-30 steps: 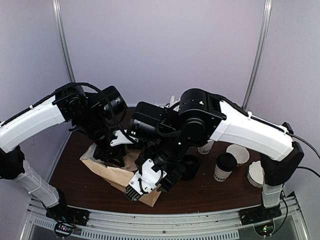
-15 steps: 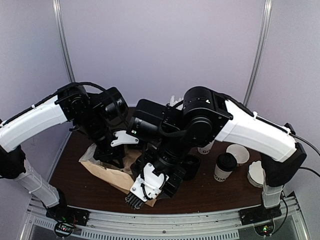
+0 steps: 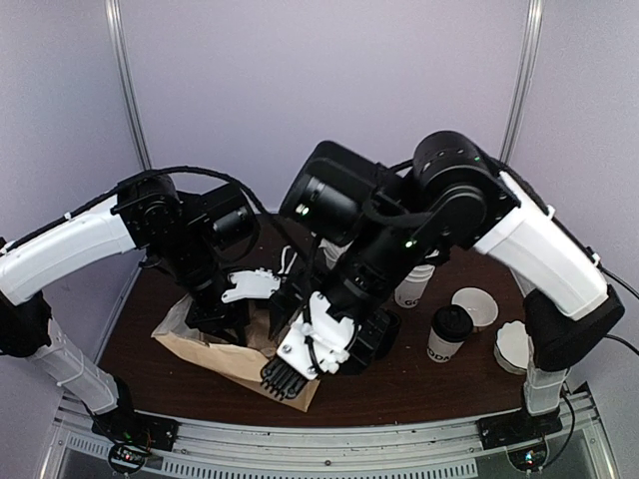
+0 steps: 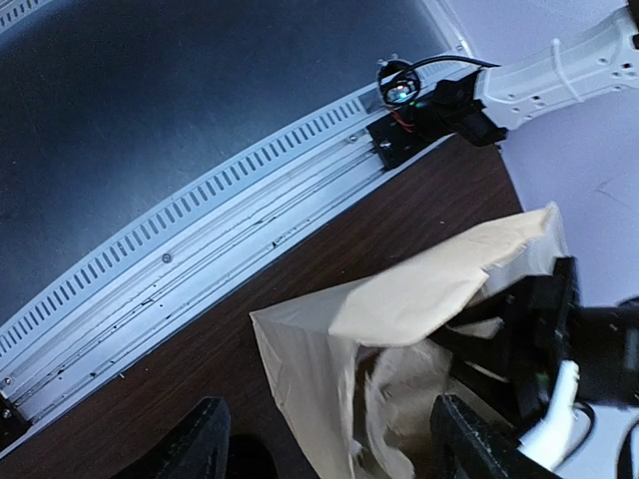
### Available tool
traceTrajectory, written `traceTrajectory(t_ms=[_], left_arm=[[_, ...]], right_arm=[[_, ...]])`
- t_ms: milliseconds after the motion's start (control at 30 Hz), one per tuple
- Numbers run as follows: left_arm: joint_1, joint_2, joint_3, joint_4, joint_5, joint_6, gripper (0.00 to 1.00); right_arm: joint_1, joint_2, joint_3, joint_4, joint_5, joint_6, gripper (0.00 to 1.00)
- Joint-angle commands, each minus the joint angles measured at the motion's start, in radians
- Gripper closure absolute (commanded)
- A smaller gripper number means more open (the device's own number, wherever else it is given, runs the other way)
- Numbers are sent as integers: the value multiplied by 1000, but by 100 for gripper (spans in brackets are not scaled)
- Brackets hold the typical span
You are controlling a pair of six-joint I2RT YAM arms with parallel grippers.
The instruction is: Pack the takeout coffee
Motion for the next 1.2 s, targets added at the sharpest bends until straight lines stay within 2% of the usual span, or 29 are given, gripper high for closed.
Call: traceTrajectory(t_ms=[0, 67, 200, 300, 367, 467, 500, 600, 800, 867, 1033, 1167], left_arm=[[-20, -7, -17, -50, -65, 19, 78], [-24, -8, -9, -50, -79, 19, 79], [-55, -52, -5, 4, -92, 44, 80], [-55, -49, -4, 15, -147, 54, 80], [-55, -28, 13, 22, -194, 41, 80], [-50, -9, 39, 15, -257, 14, 80], [-44, -10, 39, 14, -267, 5, 80], [-31, -17, 38, 0, -275, -30, 80], [-15, -22, 51, -6, -233, -84, 80], [-12, -16, 54, -8, -235, -103, 80], [-11, -25, 55, -29, -224, -138, 80], [-11, -32, 52, -71, -220, -212, 80]], right_arm=[[-59, -132, 119, -218, -12, -25, 27], [-112, -189, 79, -253, -33, -14, 27], [-261, -306, -26, -208, -111, 27, 27], [-386, -296, -90, -84, -190, 144, 28], [-423, -306, -244, 64, -204, 232, 29], [-436, -359, -579, 346, -245, 312, 29], [-436, -338, -634, 396, -259, 349, 30], [-434, -236, -622, 425, -322, 394, 30], [-416, -70, -487, 482, -474, 498, 30], [-405, -29, -452, 527, -469, 556, 32], [-470, 4, -436, 737, -439, 766, 33], [-508, 72, -332, 748, -390, 815, 33]])
